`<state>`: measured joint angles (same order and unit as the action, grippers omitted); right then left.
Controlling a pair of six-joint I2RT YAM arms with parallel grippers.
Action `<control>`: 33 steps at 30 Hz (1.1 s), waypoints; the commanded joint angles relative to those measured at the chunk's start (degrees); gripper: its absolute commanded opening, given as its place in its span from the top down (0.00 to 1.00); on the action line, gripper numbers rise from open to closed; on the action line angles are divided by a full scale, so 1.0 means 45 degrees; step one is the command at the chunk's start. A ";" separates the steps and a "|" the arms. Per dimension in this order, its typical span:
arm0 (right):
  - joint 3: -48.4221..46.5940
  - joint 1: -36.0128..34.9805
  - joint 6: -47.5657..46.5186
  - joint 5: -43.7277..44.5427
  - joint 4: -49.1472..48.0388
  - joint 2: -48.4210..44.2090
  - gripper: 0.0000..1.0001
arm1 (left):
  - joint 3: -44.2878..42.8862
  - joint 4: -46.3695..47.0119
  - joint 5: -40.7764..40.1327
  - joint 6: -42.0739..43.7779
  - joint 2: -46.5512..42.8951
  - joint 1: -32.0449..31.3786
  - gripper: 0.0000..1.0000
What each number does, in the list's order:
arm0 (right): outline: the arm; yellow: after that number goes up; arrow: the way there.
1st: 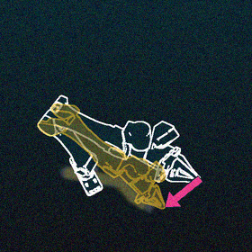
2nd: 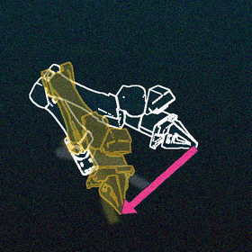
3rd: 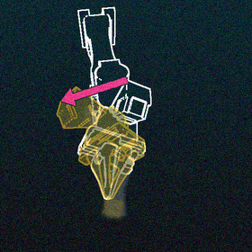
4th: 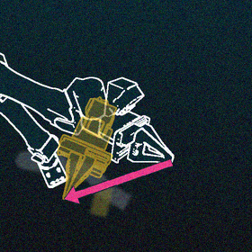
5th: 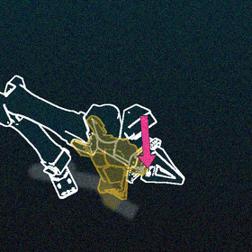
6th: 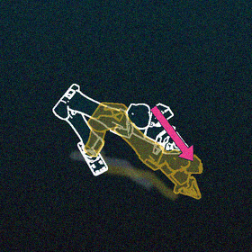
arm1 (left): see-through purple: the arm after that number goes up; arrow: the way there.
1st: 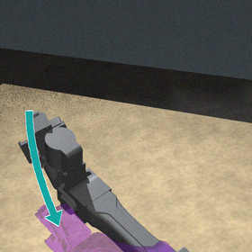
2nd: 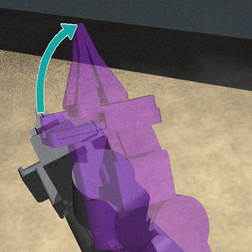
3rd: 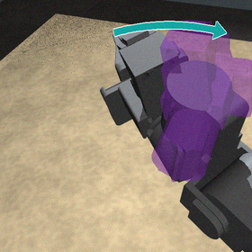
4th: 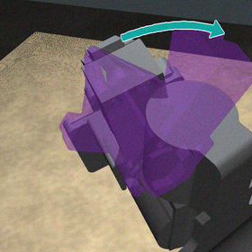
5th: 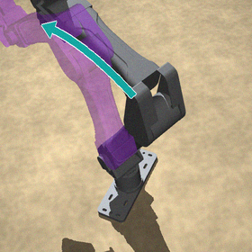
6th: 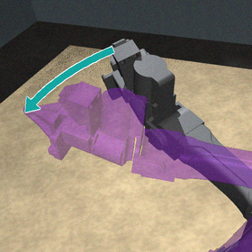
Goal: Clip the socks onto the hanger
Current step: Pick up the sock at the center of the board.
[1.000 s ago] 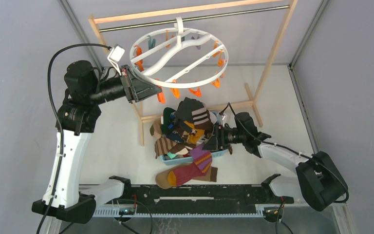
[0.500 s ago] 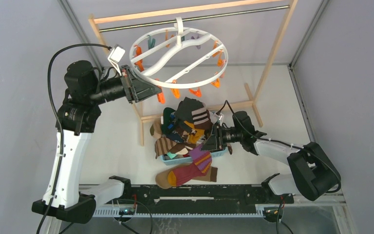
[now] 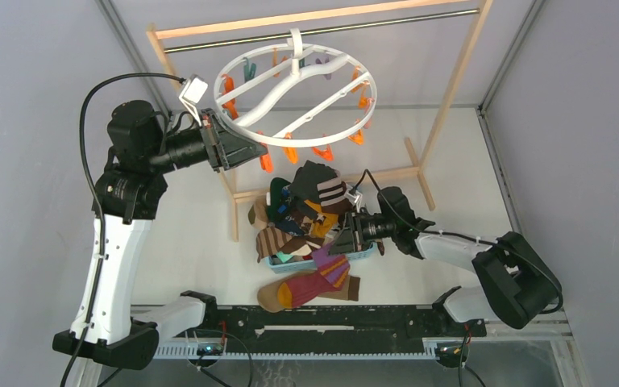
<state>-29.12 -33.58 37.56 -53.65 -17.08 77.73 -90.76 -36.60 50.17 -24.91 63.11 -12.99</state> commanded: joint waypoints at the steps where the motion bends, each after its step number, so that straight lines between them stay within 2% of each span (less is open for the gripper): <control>1: -0.0364 -0.0074 0.0474 -0.0139 -0.1256 0.0146 0.84 | -0.0524 0.0066 0.0044 0.0375 -0.0176 0.0075 0.92; 3: -0.0369 0.0031 0.0704 -0.0302 -0.1601 -0.0126 1.00 | -0.0561 -0.0030 0.0043 0.0407 -0.0182 0.0065 0.92; 8: -0.0364 0.0308 0.1744 -0.0827 -0.3182 -0.1429 1.00 | -0.0615 -0.0075 0.0064 0.0441 -0.0185 0.0073 0.92; 13: -0.0383 0.0001 0.4300 -0.0537 -0.8048 -0.2340 1.00 | -0.0520 0.0202 0.0216 0.0108 -0.0142 0.0074 0.93; 17: -0.0597 -0.0228 0.5960 0.0766 -1.1707 -0.2008 1.00 | -0.0611 0.0407 0.0335 -0.0203 -0.0079 0.0065 0.93; 21: -0.1225 -0.0572 0.7374 0.1786 -1.4661 -0.0586 1.00 | -0.0576 0.0641 0.0433 -0.0469 -0.0089 0.0083 0.93; 33: -0.4609 -0.2157 0.7375 0.2521 -1.5520 0.2045 1.00 | -0.0210 0.1121 0.0817 -0.1089 -0.0223 0.0172 0.93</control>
<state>-45.80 -41.98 69.97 -44.77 -81.06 85.91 -90.85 -34.74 51.62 -28.08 63.11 -12.67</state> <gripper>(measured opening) 0.018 0.101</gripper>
